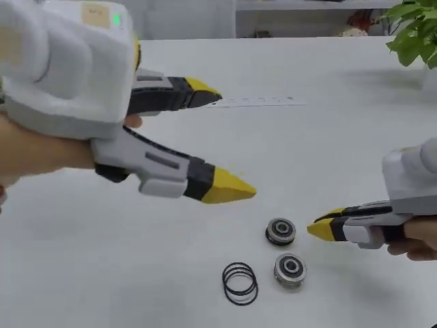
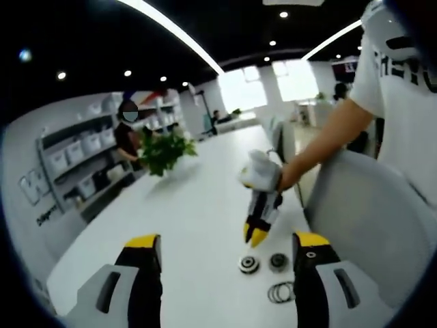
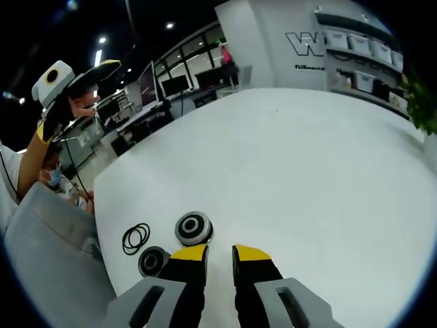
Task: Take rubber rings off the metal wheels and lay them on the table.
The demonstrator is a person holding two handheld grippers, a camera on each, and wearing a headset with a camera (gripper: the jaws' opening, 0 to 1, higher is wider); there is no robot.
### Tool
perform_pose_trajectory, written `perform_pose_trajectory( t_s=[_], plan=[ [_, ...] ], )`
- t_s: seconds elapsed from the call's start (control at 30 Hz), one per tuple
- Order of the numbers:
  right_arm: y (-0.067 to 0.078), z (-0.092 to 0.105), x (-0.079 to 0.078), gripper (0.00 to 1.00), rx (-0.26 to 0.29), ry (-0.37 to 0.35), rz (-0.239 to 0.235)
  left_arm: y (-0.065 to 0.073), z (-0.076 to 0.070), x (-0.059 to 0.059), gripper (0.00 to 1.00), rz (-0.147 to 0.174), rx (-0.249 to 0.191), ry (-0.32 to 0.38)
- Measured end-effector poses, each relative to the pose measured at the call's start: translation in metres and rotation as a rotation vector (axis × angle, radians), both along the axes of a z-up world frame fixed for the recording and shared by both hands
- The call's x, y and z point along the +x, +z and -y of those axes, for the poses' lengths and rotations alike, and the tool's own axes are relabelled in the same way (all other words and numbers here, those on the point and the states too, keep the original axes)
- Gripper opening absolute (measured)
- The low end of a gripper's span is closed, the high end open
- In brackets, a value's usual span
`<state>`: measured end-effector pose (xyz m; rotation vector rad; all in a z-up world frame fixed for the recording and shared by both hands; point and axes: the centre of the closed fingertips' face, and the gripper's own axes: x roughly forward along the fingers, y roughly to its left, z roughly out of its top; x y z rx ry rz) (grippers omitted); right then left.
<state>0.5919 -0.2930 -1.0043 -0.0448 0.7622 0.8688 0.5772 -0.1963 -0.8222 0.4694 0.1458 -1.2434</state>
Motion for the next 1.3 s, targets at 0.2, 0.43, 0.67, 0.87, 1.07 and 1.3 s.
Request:
perform_pose_trajectory(
  t_s=[0.2, 0.43, 0.67, 0.87, 1.07, 1.3],
  plan=[
    [-0.002, -0.002, -0.003, 0.12, -0.001, 0.019, -0.002, -0.004, 0.027, 0.016, 0.76, 0.008, -0.026, -0.011],
    [0.001, -0.007, -0.004, 0.13, 0.024, 0.035, 0.003, -0.056, 0.046, 0.031, 0.62, -0.026, 0.014, 0.042],
    [-0.003, -0.016, -0.010, 0.15, 0.035, 0.068, -0.009, -0.097, 0.058, 0.031, 0.48, -0.058, -0.010, 0.087],
    [-0.014, -0.023, -0.014, 0.20, -0.007, 0.109, -0.007, -0.133, 0.063, 0.030, 0.33, -0.151, -0.008, 0.123],
    [-0.015, -0.025, -0.010, 0.21, -0.025, 0.135, 0.037, -0.163, 0.064, 0.024, 0.28, -0.223, 0.032, 0.140],
    [-0.016, -0.024, -0.007, 0.19, -0.048, 0.151, 0.070, -0.178, 0.067, 0.021, 0.21, -0.277, 0.044, 0.153]
  ],
)
